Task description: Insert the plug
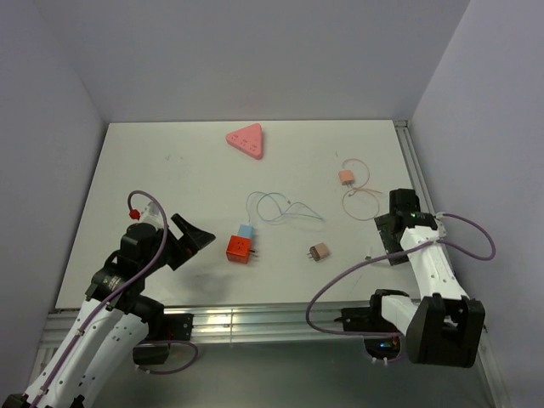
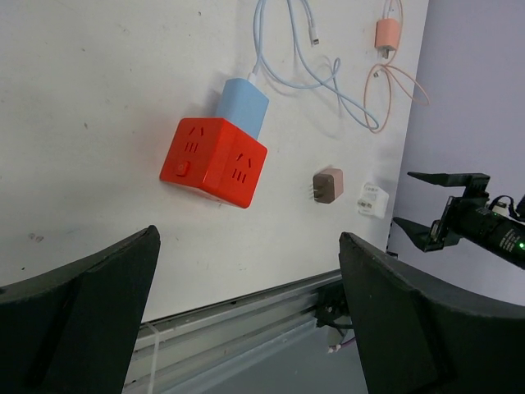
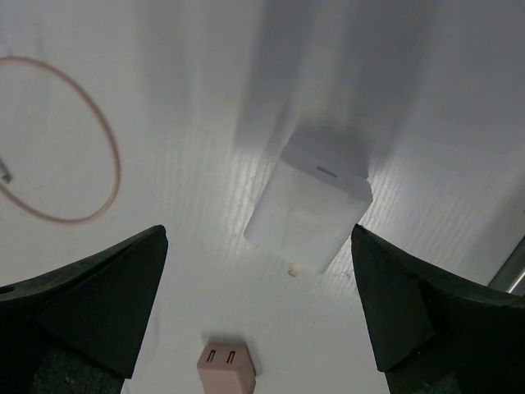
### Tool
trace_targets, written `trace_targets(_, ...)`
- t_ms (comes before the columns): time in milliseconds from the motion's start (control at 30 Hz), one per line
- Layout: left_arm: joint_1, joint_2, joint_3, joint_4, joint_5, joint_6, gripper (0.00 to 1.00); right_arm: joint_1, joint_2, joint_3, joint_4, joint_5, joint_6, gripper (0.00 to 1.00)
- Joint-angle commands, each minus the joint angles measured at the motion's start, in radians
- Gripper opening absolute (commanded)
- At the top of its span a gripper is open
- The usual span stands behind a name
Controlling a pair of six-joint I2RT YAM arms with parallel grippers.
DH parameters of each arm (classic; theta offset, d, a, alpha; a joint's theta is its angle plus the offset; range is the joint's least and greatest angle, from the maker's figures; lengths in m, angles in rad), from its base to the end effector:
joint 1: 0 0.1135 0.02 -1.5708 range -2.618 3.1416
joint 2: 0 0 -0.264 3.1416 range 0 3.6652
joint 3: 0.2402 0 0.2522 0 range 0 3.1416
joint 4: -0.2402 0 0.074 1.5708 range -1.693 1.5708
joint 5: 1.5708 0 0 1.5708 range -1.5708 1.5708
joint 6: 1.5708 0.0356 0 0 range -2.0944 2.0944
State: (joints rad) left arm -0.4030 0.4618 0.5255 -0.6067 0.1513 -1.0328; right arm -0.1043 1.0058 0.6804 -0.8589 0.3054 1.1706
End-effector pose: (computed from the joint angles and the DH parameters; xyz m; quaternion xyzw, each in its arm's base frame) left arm 0.1062 -0.0511 0.2502 -0.2336 0.8372 -0.3720 0.3259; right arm 0.1686 -0.0284 0.2150 0.6008 0.7621 -0.0321 0.2393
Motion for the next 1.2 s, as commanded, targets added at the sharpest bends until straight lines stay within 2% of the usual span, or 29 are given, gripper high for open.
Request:
trace_targets(0,0.000,0.001,0.025,0.021,0.014,0.020,0.95,-0.043,0.065,-0.004,-0.031,-0.003,0.078,1.00)
trace_targets(133,0.000,-0.005,0.034,0.010,-0.004,0.040,0.95,-0.057,0.119,-0.047,0.064,-0.028,0.116,0.99)
trace_targets(433,0.000,0.018,0.021,0.051,0.042,0.034,0.95,-0.057,0.226,-0.102,0.158,-0.043,0.136,0.85)
trace_targets(467,0.000,0.020,0.019,0.053,0.042,0.033,0.95,-0.057,0.221,-0.113,0.164,-0.045,0.133,0.69)
trace_targets(533,0.000,0.018,0.019,0.055,0.044,0.033,0.95,-0.057,0.209,-0.123,0.194,-0.063,0.118,0.52)
trace_targets(567,0.000,0.021,0.019,0.056,0.047,0.034,0.95,-0.057,0.192,-0.128,0.201,-0.065,0.097,0.30)
trace_targets(600,0.000,0.018,0.021,0.056,0.050,0.034,0.94,-0.057,0.180,-0.130,0.208,-0.074,0.080,0.17)
trace_targets(667,0.000,0.020,0.022,0.058,0.051,0.036,0.94,-0.052,0.125,-0.127,0.213,-0.087,0.046,0.00)
trace_targets(733,0.000,0.018,0.024,0.064,0.065,0.045,0.93,-0.037,0.068,-0.122,0.208,-0.097,0.032,0.00)
trace_targets(833,0.000,0.012,0.007,0.113,0.129,0.059,0.91,0.082,-0.086,-0.102,0.218,-0.092,0.032,0.00)
trace_targets(867,0.000,0.009,-0.001,0.139,0.151,0.060,0.89,0.194,-0.160,-0.090,0.248,-0.121,-0.003,0.00)
trace_targets(967,0.000,0.011,-0.024,0.240,0.255,0.060,0.87,0.352,-0.252,-0.068,0.371,-0.185,-0.083,0.00)
trace_targets(1000,0.000,0.015,-0.030,0.272,0.284,0.060,0.85,0.441,-0.257,-0.061,0.404,-0.257,-0.098,0.00)
trace_targets(1067,0.000,0.017,-0.051,0.384,0.367,0.050,0.82,0.506,-0.208,0.008,0.405,-0.301,-0.111,0.00)
trace_targets(1167,-0.002,0.024,-0.048,0.469,0.396,0.051,0.82,0.626,-0.115,0.103,0.393,-0.382,-0.088,0.00)
